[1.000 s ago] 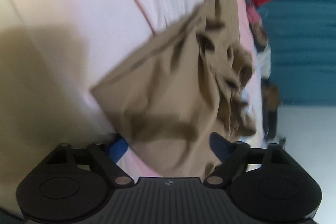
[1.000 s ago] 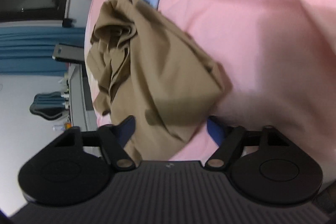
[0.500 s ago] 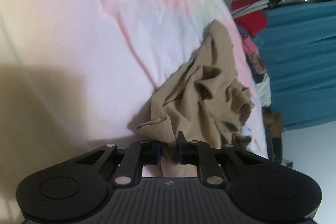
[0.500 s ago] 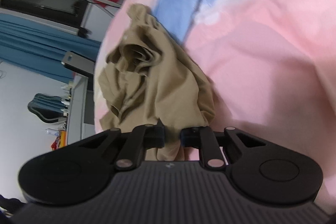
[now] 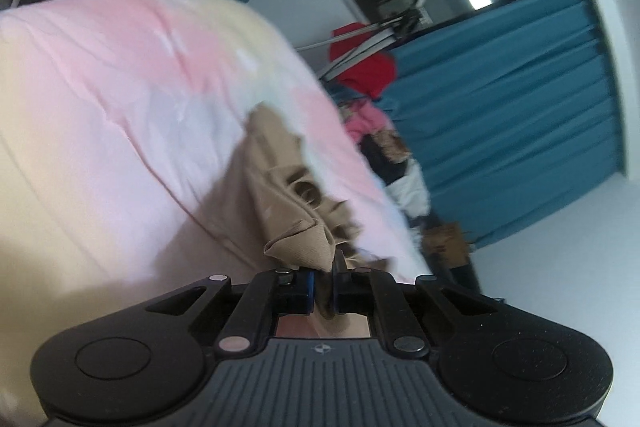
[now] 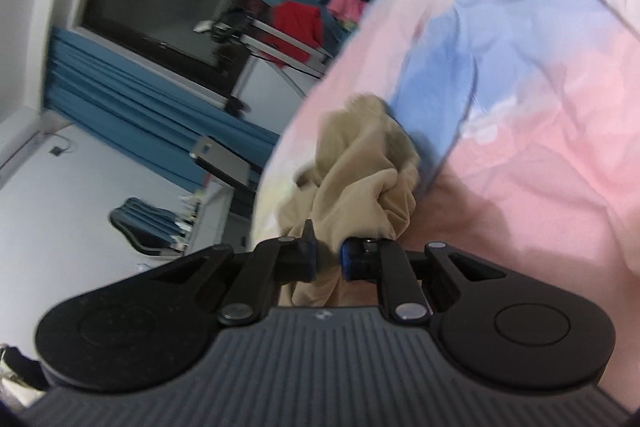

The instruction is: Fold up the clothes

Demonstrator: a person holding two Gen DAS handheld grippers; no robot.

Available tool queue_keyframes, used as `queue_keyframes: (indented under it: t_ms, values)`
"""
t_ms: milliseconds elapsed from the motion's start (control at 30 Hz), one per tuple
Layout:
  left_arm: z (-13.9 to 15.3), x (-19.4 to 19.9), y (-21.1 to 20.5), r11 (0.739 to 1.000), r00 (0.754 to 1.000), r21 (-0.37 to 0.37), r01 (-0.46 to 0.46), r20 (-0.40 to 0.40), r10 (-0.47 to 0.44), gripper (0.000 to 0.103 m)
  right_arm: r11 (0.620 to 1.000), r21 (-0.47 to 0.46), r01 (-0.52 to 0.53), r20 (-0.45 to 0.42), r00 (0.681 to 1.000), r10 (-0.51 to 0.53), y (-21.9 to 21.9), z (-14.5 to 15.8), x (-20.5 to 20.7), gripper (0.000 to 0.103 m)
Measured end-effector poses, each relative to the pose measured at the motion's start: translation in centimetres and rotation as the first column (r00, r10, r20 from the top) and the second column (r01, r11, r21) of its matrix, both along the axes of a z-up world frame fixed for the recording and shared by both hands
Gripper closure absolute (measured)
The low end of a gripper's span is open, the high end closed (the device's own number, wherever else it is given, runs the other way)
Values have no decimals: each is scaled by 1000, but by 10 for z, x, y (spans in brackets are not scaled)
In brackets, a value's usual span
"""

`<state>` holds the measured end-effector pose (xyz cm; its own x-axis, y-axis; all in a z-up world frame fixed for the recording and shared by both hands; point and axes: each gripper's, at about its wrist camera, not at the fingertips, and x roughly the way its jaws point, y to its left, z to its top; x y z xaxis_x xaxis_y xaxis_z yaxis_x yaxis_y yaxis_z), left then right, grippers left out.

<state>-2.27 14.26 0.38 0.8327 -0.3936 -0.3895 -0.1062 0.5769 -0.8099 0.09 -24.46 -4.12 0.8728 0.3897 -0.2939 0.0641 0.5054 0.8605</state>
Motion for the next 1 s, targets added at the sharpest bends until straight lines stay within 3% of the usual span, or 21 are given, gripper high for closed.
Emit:
queue_keyframes:
  t_ms: [200, 300, 433, 633, 800, 1000]
  values:
    - [28, -84, 1, 998, 1000, -56, -5, 28, 6, 95, 1000, 14, -21, 67, 998, 20, -3, 32, -76, 89]
    - [36, -103, 1, 996, 1000, -82, -20, 7, 21, 95, 1000, 15, -23, 68, 997, 22, -3, 40, -94, 89]
    - [46, -81, 0, 998, 999, -59, -38, -27, 36, 94, 1000, 3, -13, 25, 1000, 13, -1, 45, -74, 89]
    - [42, -1, -1, 996, 987, -25, -84, -142, 79, 92, 1000, -5, 14, -96, 995, -15, 7, 39, 3, 88]
    - [21, 57, -11, 986, 986, 139, -88, -131, 106, 91, 999, -50, 12, -157, 987, -20, 17, 12, 65, 87]
    - [-25, 105, -12, 976, 989, 211, -62, -121, 89, 91, 997, -77, -31, -166, 986, 18, 19, -34, 109, 87]
